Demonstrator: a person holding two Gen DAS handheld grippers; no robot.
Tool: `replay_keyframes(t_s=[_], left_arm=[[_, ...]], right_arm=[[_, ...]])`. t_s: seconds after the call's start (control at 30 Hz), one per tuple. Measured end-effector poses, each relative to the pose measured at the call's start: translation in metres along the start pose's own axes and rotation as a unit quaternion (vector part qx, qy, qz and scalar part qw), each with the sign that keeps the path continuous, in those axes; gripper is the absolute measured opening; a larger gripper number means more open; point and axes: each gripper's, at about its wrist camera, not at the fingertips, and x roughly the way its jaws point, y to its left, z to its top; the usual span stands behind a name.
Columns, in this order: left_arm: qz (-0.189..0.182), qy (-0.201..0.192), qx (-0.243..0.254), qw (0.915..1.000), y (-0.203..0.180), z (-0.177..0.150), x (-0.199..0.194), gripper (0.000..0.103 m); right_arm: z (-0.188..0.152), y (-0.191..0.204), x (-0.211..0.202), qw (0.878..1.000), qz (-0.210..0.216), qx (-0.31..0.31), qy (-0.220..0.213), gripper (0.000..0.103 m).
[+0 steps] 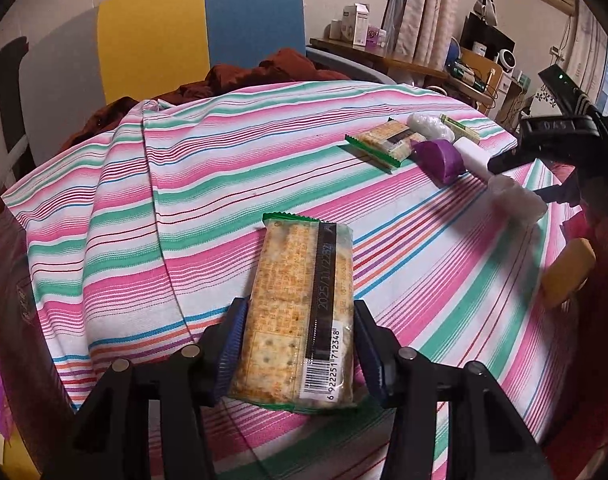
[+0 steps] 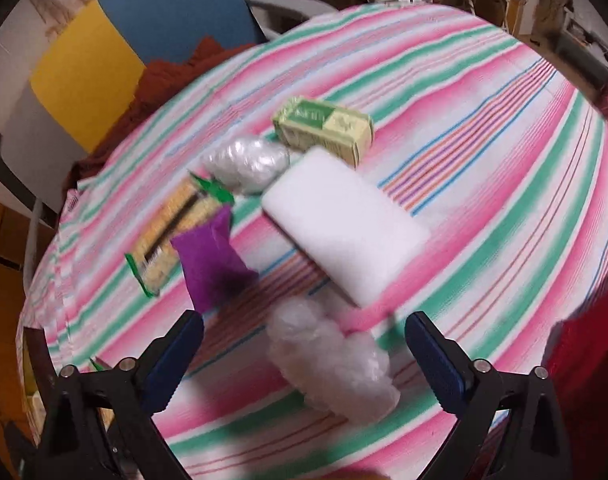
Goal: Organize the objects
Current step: 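Grasp a cracker packet with the left gripper while the right grasps the plastic bag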
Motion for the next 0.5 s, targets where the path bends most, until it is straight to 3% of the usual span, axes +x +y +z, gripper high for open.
replay_keyframes(t_s=[0.1,0.13,0.2,0.27,0.37,0.43,0.5], left_arm=[[-0.004,-0.003,-0.003,1.0,0.001,-0.001,-0.001,0.052],[-0.006,-0.004,-0.005,1.0,0.001,-0.001,-0.001,0.052],[-0.01,-0.005,-0.008,0.9999,0.003,-0.001,-0.001,0.052],[-0.013,-0.007,-0.011,0.9998,0.004,-0.001,-0.001,0.052],[-0.015,-0.01,-0.016,0.9997,0.005,-0.003,-0.003,0.051],[-0.011,-0.011,-0.017,0.9997,0.005,-0.003,-0.003,0.049],[-0.007,-0.013,-0.019,0.9997,0.004,-0.004,-0.004,0.048]], right_arm=[[-0.003,0.005,0.003,1.0,-0.021,-0.015,0.012,0.091],[-0.004,0.006,0.006,0.999,-0.026,-0.019,0.016,0.087],[-0.005,0.008,0.014,0.999,-0.027,-0.029,0.037,0.063],[-0.007,0.015,0.018,0.997,-0.042,-0.049,0.041,0.06],[-0.012,0.026,0.017,0.996,-0.013,-0.077,0.039,0.055],[-0.015,0.037,0.015,0.993,0.039,-0.1,0.039,0.054],[-0.021,0.051,0.014,0.988,0.062,-0.135,0.041,0.054]])
